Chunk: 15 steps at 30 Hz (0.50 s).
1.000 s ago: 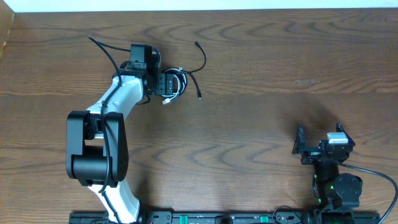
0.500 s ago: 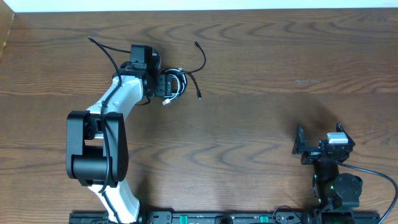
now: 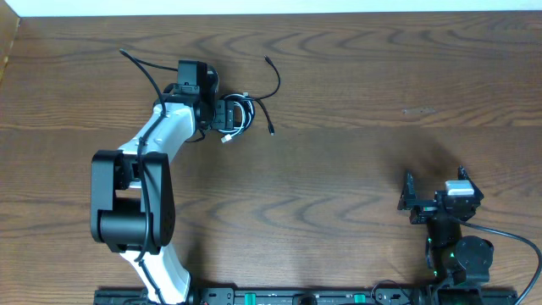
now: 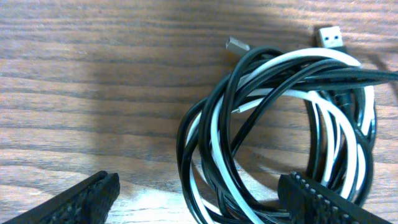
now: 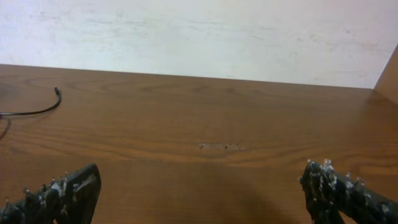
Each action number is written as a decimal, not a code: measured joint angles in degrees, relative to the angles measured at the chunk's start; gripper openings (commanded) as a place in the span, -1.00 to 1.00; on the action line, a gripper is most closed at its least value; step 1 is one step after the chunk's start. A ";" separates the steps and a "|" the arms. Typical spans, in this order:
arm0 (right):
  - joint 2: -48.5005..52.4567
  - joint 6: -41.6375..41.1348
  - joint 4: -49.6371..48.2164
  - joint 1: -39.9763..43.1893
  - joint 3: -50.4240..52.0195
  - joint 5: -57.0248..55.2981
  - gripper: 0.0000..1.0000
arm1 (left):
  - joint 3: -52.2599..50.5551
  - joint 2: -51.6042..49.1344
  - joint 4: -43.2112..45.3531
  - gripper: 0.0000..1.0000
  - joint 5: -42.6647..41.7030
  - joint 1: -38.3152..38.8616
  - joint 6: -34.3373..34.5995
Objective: Untangle cables
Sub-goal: 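Lower the left gripper onto the cable coil and close on it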
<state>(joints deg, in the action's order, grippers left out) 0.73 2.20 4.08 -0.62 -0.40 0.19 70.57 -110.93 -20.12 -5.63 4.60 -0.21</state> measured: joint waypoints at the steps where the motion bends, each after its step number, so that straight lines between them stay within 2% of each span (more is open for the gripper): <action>1: 0.00 0.00 0.00 0.00 0.00 0.00 0.99 | 0.00 -0.24 -0.04 0.75 0.02 0.00 0.00; 8: 0.00 0.00 0.00 0.00 0.00 0.00 0.99 | 0.00 -2.71 -0.59 0.74 0.15 0.00 0.20; 12: 0.00 0.02 0.00 0.00 0.00 0.00 0.99 | 0.00 -2.75 -0.66 0.50 0.39 0.00 0.15; 14: 0.00 0.00 0.00 0.00 0.00 0.00 0.99 | 0.00 -2.75 -0.63 0.28 0.44 0.00 0.50; 15: 0.00 0.00 -0.02 0.00 0.00 0.00 0.98 | 0.00 -2.75 -0.63 -0.01 0.42 0.00 0.20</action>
<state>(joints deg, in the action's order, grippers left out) 0.73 2.20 4.05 -0.62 -0.40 0.19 70.57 -113.69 -20.75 -5.21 4.60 -0.01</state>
